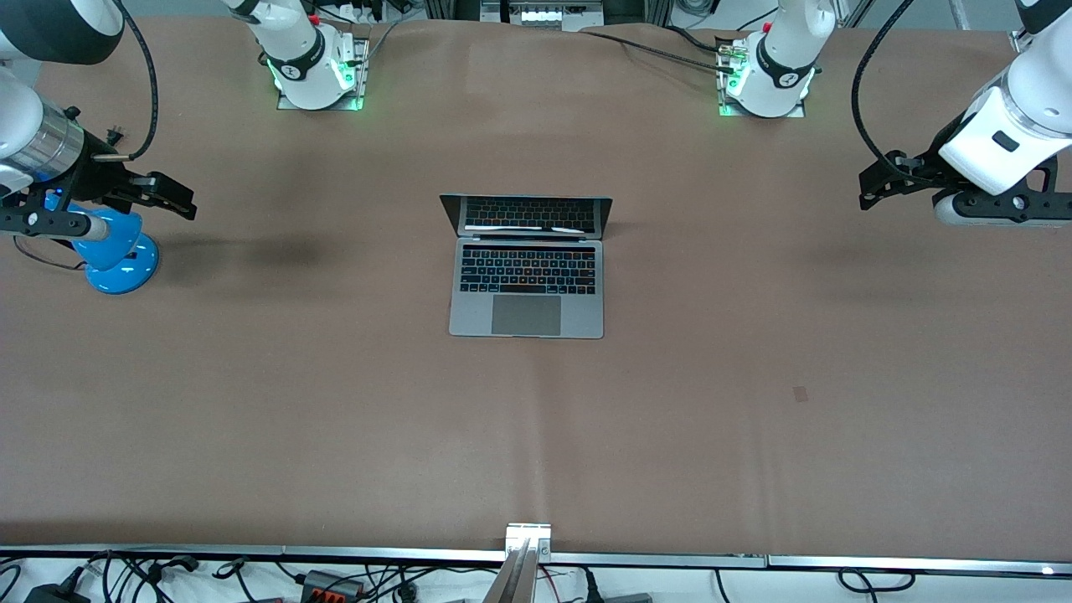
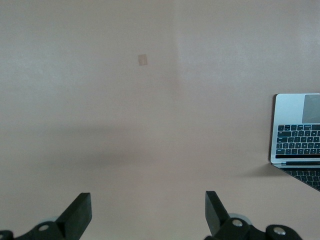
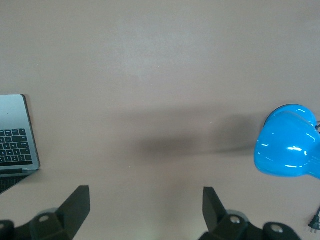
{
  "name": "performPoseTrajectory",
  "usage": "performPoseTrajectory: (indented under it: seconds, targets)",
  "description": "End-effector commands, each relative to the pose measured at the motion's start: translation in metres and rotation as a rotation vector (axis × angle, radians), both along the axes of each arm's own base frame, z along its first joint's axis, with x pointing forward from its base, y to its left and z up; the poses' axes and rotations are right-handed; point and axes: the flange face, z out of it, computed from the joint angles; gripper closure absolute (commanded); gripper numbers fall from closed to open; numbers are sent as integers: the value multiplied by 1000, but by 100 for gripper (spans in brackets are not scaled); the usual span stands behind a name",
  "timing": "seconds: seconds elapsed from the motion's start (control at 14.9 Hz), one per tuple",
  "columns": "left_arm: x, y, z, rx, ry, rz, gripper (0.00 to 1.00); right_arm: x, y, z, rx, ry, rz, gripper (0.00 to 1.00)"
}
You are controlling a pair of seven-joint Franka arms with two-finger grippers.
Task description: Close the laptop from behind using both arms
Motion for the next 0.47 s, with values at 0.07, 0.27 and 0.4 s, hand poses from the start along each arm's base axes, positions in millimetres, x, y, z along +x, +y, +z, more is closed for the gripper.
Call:
performPoseTrajectory:
  seconds: [0.07, 0.27, 0.4]
  targets:
    - [-2, 0, 7, -3, 2, -1, 0, -2, 2, 4, -10, 2, 5, 0]
    - [-2, 0, 7, -3, 2, 2, 0, 3, -8, 8, 10, 14, -7, 0]
    - [-1, 0, 6, -3, 3, -3, 0, 6, -4, 17, 13, 7, -15, 0]
